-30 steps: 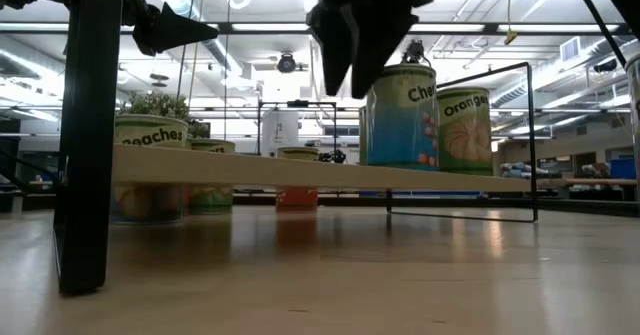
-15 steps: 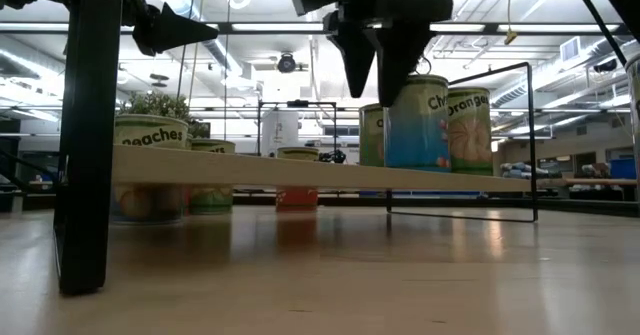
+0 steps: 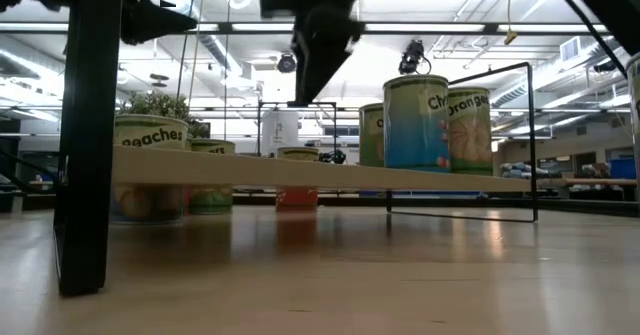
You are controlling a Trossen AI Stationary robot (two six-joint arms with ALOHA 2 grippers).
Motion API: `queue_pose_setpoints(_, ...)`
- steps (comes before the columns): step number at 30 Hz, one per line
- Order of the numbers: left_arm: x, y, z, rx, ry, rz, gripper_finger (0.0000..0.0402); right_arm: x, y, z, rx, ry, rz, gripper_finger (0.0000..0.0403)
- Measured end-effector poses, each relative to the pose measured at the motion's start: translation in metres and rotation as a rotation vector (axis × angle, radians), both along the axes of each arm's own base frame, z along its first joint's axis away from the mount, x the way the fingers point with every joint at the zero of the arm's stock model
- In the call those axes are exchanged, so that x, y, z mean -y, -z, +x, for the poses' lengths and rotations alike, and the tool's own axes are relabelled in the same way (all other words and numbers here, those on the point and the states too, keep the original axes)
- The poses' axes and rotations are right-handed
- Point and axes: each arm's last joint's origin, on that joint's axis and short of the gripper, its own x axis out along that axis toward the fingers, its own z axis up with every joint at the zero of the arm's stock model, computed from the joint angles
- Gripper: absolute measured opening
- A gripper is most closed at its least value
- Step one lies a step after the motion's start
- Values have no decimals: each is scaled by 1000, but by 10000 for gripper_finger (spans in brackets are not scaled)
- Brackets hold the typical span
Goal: Pick and place cans onto a shelf
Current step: Put the canned peaches on the shelf
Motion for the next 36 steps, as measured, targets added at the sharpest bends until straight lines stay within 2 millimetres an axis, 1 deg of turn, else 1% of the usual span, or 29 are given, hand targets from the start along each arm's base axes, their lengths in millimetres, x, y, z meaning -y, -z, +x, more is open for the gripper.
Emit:
queue_pose_setpoints(2, -2, 1, -4, 21, 3, 3, 400, 17, 0, 2, 21, 3, -2, 374)
queue_pose_setpoints(4, -4, 1, -8, 33, 2, 13, 400, 29, -2, 5, 53, -5, -2, 374)
queue_pose_setpoints(7, -8, 2, -14, 55, -1, 48, 400, 42, -3, 9, 105, -28, 35, 374)
queue_pose_setpoints(9, -11, 0, -19, 87, -8, 57, 400, 47, -5, 12, 149, -45, 58, 374)
queue_pose_setpoints(15, -20, 2, -28, 117, -37, 61, 400, 44, -8, 18, 207, -109, 81, 374)
queue_pose_setpoints(17, -22, 6, -28, 101, -58, 59, 400, 42, -3, 22, 215, -122, 76, 374)
queue_pose_setpoints(19, -26, 11, -27, 74, -95, 32, 400, 40, -1, 21, 178, -134, 51, 374)
queue_pose_setpoints(22, -33, 22, -27, 20, -211, -36, 400, 37, -9, 19, 185, -153, -21, 374)
queue_pose_setpoints(24, -39, 28, -27, 13, -322, -99, 400, 35, -11, 17, 166, -164, -53, 374)
queue_pose_setpoints(26, -45, 30, -28, 13, -395, -145, 400, 35, -11, 16, 158, -178, -62, 374)
queue_pose_setpoints(28, -50, 28, -27, 8, -421, -203, 400, 35, -10, 16, 152, -187, -51, 374)
queue_pose_setpoints(34, -66, 33, -24, -142, -479, -387, 400, 45, -13, 16, 206, -208, 65, 374)
queue_pose_setpoints(36, -70, 36, -25, -205, -500, -428, 400, 45, -9, 18, 227, -206, 75, 374)
